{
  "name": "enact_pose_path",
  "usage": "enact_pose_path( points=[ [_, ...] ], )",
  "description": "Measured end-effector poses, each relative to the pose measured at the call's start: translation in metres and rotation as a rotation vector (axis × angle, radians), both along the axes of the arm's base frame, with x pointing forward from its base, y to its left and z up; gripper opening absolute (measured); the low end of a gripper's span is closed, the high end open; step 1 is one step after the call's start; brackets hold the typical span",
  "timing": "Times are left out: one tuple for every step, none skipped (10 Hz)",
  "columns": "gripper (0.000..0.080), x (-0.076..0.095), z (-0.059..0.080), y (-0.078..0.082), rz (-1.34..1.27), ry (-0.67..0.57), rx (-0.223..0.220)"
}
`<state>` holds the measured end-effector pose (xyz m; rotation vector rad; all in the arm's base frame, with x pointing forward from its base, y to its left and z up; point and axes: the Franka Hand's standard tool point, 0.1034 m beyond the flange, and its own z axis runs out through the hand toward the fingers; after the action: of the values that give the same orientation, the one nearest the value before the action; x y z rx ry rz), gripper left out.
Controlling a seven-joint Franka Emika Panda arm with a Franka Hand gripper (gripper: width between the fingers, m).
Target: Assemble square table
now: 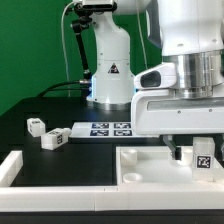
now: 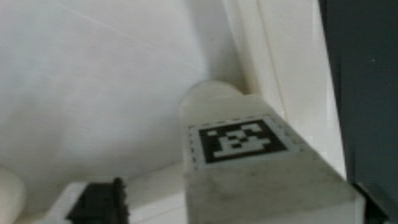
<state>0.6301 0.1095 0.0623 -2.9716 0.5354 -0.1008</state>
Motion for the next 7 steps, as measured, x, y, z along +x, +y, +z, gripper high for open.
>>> enact_pose_path(
  points=[
    [0.0390, -0.0001, 0.0000, 0.0006, -0.060, 0.007, 0.005],
    [0.0298, 0.0000, -0.0004, -0.0012, -0.119, 0.013, 0.008],
    [0.0298, 0.0000, -0.0005, -0.0042, -0.161, 0.017, 0.008],
    [0.0298, 0.0000, -0.0005, -0.0042, -0.182, 0.019, 0.007],
    [0.0298, -0.0001, -0.0005, -0.0038, -0.248, 0.023, 0.008],
    [0.0299, -0.0003, -0.0006, -0.0063, -0.276, 0.025, 0.001],
    [0.0299, -0.0002, -0.0005, -0.0080, -0.272, 0.024, -0.002]
  ],
)
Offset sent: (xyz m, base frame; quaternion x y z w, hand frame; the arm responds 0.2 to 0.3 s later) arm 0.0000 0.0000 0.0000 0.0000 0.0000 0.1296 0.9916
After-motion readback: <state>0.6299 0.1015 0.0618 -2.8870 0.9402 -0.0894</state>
